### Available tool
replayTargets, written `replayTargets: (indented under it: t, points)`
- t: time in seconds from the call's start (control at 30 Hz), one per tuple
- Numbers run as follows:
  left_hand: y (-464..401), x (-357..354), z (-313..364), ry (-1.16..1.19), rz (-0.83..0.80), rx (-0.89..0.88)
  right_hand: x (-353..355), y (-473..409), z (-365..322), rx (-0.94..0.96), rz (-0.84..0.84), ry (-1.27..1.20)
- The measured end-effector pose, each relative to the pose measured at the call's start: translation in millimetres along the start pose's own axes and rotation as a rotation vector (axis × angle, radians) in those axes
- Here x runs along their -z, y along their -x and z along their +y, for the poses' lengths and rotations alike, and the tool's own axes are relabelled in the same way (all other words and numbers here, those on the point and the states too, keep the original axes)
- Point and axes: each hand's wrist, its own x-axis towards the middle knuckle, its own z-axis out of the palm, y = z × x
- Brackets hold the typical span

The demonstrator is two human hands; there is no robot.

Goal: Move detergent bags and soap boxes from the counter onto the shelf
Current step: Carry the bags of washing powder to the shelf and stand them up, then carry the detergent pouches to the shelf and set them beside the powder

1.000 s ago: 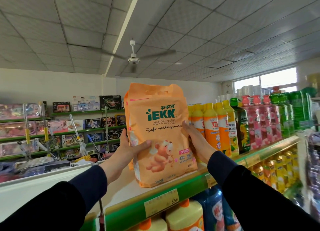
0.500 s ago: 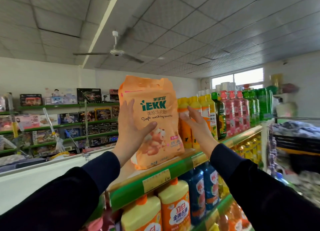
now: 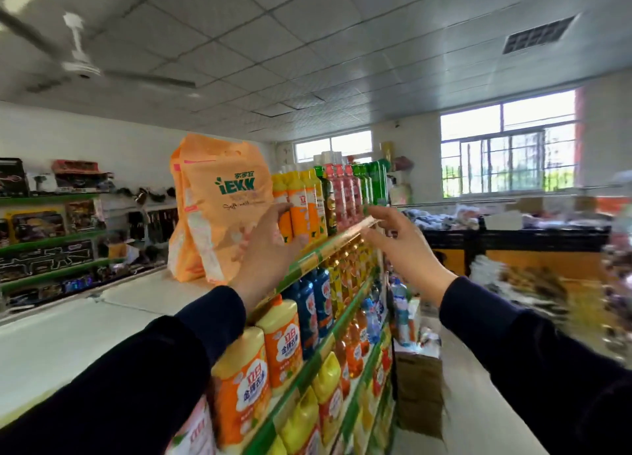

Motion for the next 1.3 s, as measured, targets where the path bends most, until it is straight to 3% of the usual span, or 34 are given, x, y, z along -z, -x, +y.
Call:
replayTargets:
  t: [0.43, 0.87, 1.3]
  points:
    - [58.8, -170.7, 137.4, 0.429, -0.414, -0.128, 213.9, 190.1, -76.7, -0.217, 0.221, 0.442]
    - [197.3, -326.3, 396.6, 0.742, -0.846, -0.316, 420.3, 398.6, -216.5, -0.371, 0.518, 0.808]
    - [285.9, -411.2, 599.4, 0.898, -1.066, -0.501, 560.0, 516.1, -311.9, -0.492, 0.836, 0.920]
